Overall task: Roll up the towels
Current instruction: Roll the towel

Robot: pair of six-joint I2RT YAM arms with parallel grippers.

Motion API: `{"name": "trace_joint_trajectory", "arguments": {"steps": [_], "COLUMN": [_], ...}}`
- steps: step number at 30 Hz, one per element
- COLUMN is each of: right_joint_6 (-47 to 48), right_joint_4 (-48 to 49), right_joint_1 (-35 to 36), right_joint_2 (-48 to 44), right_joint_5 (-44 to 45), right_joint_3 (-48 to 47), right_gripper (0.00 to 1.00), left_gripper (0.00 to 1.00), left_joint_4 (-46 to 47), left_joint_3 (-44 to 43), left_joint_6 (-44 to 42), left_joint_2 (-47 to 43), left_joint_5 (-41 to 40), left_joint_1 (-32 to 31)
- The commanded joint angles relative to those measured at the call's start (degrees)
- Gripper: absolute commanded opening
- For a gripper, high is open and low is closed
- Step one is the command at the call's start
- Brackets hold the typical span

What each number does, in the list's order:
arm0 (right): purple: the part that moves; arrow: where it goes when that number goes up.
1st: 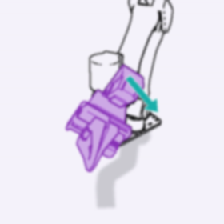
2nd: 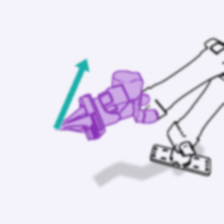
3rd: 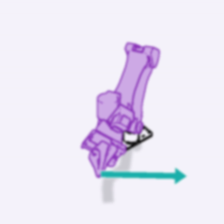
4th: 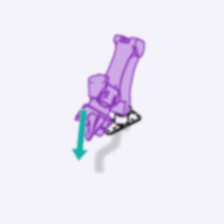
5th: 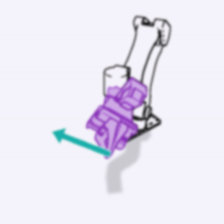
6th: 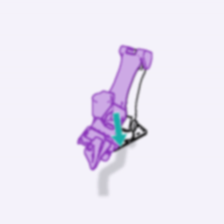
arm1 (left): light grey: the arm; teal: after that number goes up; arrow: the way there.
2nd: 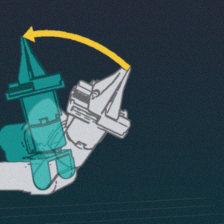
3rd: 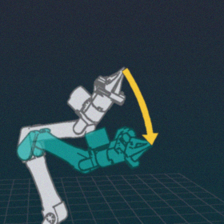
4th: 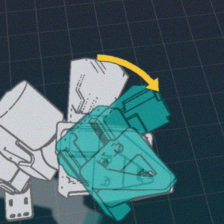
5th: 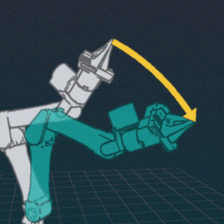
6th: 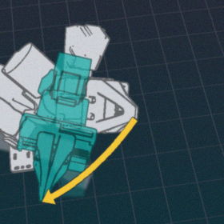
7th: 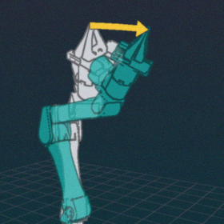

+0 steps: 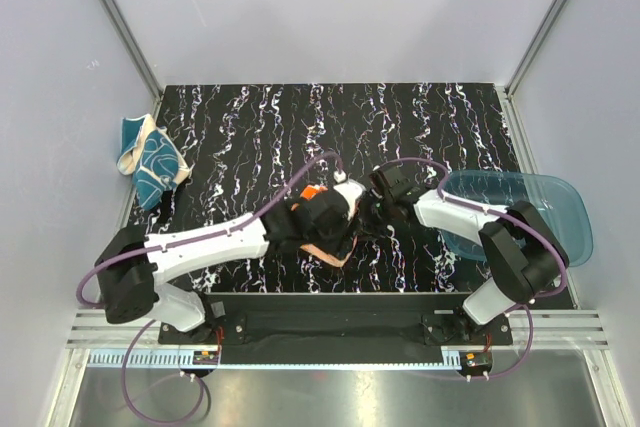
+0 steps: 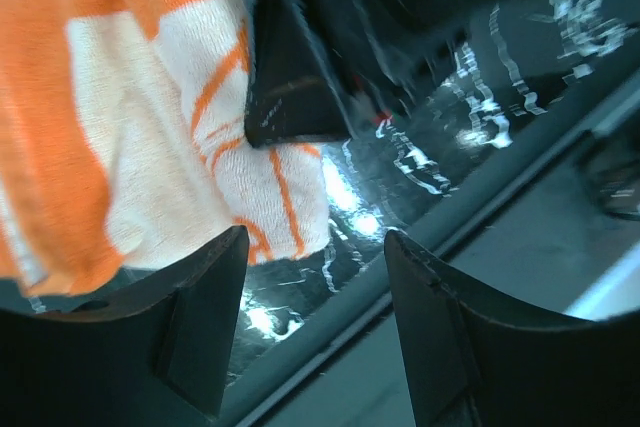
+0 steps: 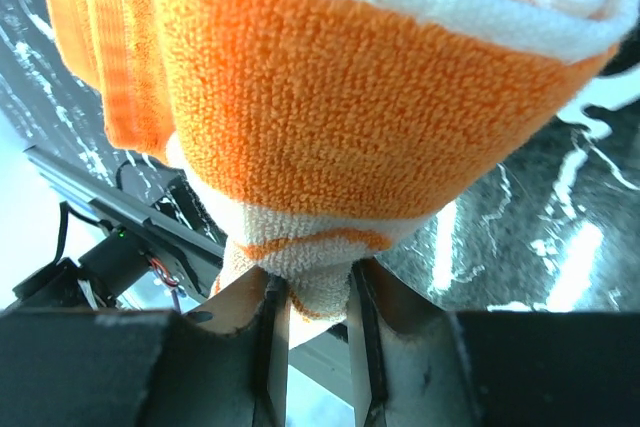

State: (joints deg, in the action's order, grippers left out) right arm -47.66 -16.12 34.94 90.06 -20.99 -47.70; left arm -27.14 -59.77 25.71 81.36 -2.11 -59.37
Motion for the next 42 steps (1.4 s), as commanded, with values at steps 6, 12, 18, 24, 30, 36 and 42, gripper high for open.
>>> {"name": "trace_joint_trajectory", "arguments": {"steps": [6, 12, 18, 24, 30, 36, 42], "right_joint_6": [1.6, 2.1, 2.0, 2.1, 2.9, 3.9, 4.1], "right_joint_4": [-11.6, -13.7, -13.9, -13.8, -13.7, -14.6, -14.1], "right_joint_1": [0.9, 0.9, 1.1, 1.4, 1.7, 1.7, 1.7], "right_joint_2": [1.3, 1.6, 1.8, 2.7, 3.7, 4.8, 6.1], "right_joint_5": [4.0, 4.2, 3.9, 2.6, -0.5, -1.9, -4.8], "right_joint_3": [-5.5, -6.7, -6.9, -7.6, -8.1, -9.2, -10.4], "right_gripper": [0.16, 0.17, 0.15, 0.16, 0.16, 0.16, 0.15], "left_gripper": [0.63, 0.62, 0.63, 0.63, 0.68, 0.69, 0.52], "left_joint_4": [-2.7, -1.2, 0.0, 2.2, 6.5, 10.8, 12.1], "left_joint_3": [-3.2, -4.4, -4.0, -4.0, -2.7, 0.2, -0.4], "left_joint_6": [-3.0, -1.8, -1.0, -2.2, -3.5, -3.4, -5.1], "left_joint_2": [5.5, 12.6, 16.2, 18.6, 22.8, 24.6, 26.6], "left_joint_5": [-28.1, -28.9, -30.9, -32.7, -31.7, -26.5, -23.0], "left_joint_1": [-15.2, -17.8, -17.9, -17.9, -17.0, -13.5, -11.7]}}
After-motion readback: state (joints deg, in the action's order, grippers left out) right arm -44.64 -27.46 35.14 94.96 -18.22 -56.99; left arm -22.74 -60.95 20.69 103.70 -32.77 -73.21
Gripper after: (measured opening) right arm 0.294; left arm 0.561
